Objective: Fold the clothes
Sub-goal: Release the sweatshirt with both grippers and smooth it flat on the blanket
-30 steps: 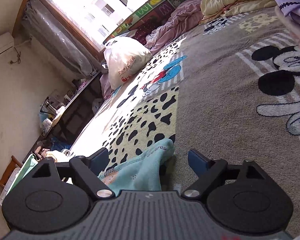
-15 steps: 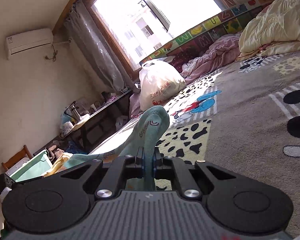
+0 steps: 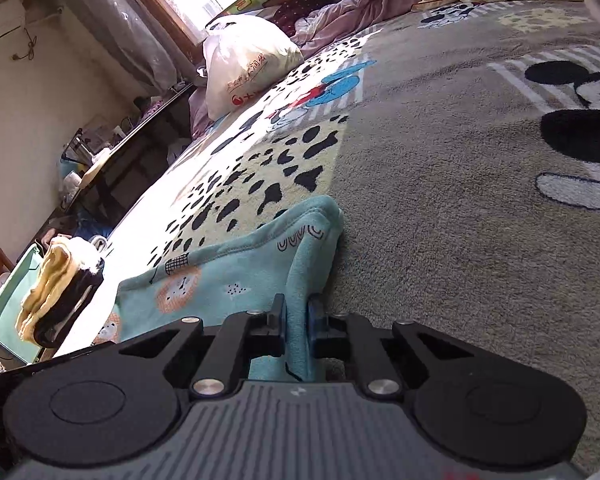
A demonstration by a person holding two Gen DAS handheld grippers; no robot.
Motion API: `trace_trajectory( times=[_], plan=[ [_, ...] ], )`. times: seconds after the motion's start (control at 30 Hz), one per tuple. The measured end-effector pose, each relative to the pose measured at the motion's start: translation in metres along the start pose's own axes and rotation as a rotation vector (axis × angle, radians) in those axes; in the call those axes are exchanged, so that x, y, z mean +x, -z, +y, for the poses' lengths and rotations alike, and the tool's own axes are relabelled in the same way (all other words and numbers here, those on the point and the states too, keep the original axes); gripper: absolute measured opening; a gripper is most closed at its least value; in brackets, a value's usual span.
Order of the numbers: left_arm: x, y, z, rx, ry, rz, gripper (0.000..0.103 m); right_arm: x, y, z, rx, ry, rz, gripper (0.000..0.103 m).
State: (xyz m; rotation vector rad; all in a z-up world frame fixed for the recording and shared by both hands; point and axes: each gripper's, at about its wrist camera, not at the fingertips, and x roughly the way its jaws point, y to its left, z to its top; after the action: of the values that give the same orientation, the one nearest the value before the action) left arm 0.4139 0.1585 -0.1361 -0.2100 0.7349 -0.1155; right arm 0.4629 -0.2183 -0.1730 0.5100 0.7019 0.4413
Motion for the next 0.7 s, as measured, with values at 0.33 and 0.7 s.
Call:
trace_trajectory(
  times=[0.33, 0.7],
  plan=[
    [-0.005, -0.003, -0.015, 0.097, -0.163, -0.009, 0.036, -0.036, 0.004, -0.007, -0.009, 0.182, -0.096, 0.035],
    [-0.062, -0.002, -0.028, 0.123, -0.115, -0.096, 0.04, -0.15, 0.052, 0.01, -0.04, 0.162, -0.193, 0.061]
  ],
)
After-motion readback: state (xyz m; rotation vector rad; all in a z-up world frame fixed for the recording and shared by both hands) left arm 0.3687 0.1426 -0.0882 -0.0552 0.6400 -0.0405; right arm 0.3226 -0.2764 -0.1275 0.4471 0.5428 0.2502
